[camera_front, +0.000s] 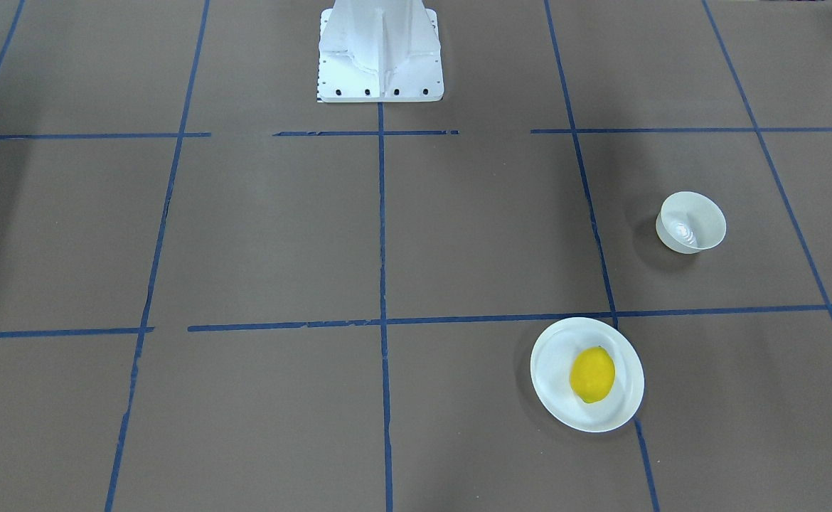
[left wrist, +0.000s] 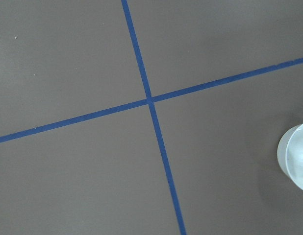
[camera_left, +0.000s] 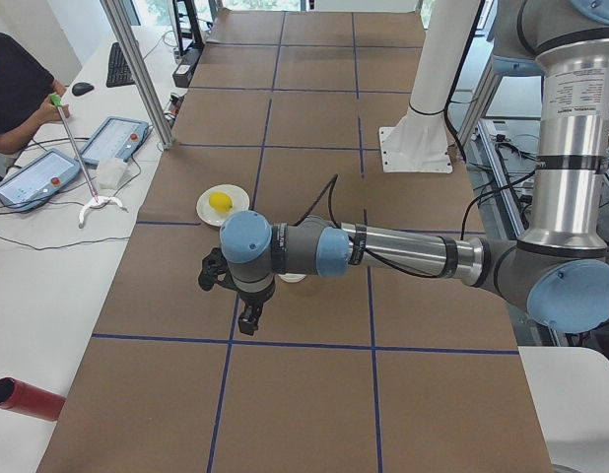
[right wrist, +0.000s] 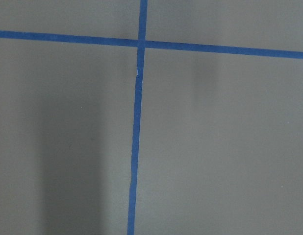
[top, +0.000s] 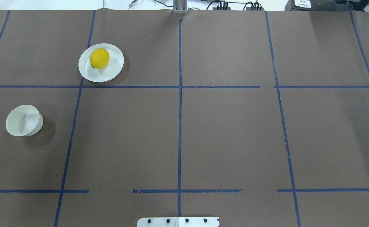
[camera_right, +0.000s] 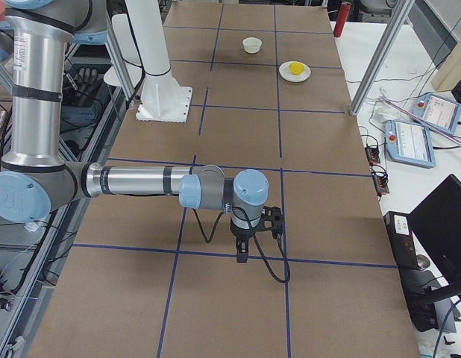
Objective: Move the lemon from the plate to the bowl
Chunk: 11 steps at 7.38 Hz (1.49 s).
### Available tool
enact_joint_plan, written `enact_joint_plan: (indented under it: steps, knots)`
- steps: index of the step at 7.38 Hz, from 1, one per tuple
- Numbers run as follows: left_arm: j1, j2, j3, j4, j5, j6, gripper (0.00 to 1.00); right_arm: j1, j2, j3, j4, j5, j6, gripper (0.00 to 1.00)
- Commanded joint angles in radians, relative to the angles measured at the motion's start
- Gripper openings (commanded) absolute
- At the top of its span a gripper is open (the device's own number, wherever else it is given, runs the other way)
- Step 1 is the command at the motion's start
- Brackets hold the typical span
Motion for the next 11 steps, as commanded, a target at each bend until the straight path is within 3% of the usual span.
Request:
enact_joint_plan:
  steps: [1, 3, 4, 5, 6, 7, 8, 9, 11]
  knots:
    - [0.205, -0.039, -0.042, -0.156, -0.009, -0.323, 1.0, 0.0, 0.0, 0.0, 0.0, 0.0, 0.0, 1.0]
    - [0.345, -0.186, -0.03, -0.215, -0.007, -0.431, 1.0, 0.0, 0.0, 0.0, 0.0, 0.0, 0.0, 1.0]
    - [0.451, -0.246, -0.021, -0.264, 0.069, -0.444, 1.0, 0.0, 0.0, 0.0, 0.0, 0.0, 0.0, 1.0]
    - [0.584, -0.304, -0.004, -0.278, 0.231, -0.524, 1.0, 0.0, 0.0, 0.0, 0.0, 0.0, 0.0, 1.0]
    - [0.646, -0.428, 0.072, -0.281, 0.425, -0.505, 1.0, 0.0, 0.0, 0.0, 0.0, 0.0, 0.0, 1.0]
    - [0.648, -0.508, 0.144, -0.283, 0.479, -0.459, 1.0, 0.0, 0.0, 0.0, 0.0, 0.0, 0.0, 1.0]
    - [0.649, -0.515, 0.183, -0.339, 0.479, -0.446, 1.0, 0.0, 0.0, 0.0, 0.0, 0.0, 0.0, 1.0]
    - [0.649, -0.556, 0.308, -0.444, 0.476, -0.455, 1.0, 0.0, 0.0, 0.0, 0.0, 0.0, 0.0, 1.0]
    - [0.649, -0.634, 0.451, -0.473, 0.426, -0.457, 1.0, 0.0, 0.0, 0.0, 0.0, 0.0, 0.0, 1.0]
